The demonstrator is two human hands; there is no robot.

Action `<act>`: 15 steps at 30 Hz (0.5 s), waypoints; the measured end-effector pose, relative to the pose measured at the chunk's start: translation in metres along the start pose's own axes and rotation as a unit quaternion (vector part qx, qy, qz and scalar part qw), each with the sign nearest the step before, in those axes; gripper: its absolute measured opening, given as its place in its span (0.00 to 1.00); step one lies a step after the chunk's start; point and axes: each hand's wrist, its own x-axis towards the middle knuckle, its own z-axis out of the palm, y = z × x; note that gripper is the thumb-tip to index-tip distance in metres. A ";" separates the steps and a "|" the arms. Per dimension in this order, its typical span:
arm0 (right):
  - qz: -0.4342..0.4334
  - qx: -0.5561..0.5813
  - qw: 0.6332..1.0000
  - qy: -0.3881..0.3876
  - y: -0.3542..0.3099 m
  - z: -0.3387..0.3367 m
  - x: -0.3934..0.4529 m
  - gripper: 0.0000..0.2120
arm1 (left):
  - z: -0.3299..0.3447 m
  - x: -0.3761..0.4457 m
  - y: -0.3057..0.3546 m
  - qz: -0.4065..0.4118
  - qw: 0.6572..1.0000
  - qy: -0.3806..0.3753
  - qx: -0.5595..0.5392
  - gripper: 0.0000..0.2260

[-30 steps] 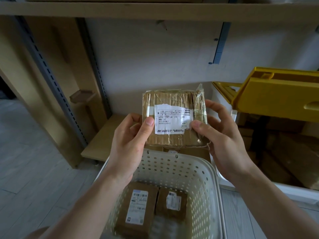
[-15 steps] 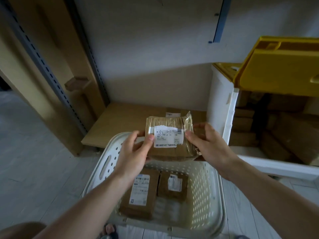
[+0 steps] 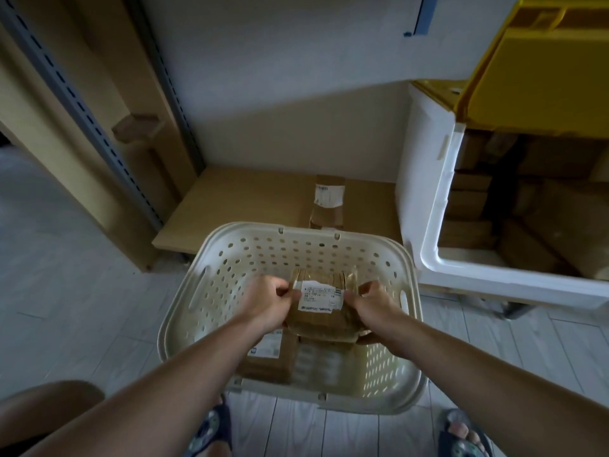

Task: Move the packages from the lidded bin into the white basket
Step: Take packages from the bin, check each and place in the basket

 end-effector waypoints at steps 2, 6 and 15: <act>0.024 0.003 1.000 -0.007 0.010 0.006 0.004 0.20 | 0.010 0.007 -0.009 -0.024 0.999 -0.015 0.017 0.06; 0.063 0.000 0.998 -0.030 0.033 0.013 0.015 0.24 | 0.033 0.020 -0.027 -0.051 0.996 -0.040 0.061 0.06; 0.144 -0.071 0.986 -0.053 0.054 0.047 0.057 0.24 | 0.063 0.047 -0.047 -0.135 0.976 -0.107 0.131 0.04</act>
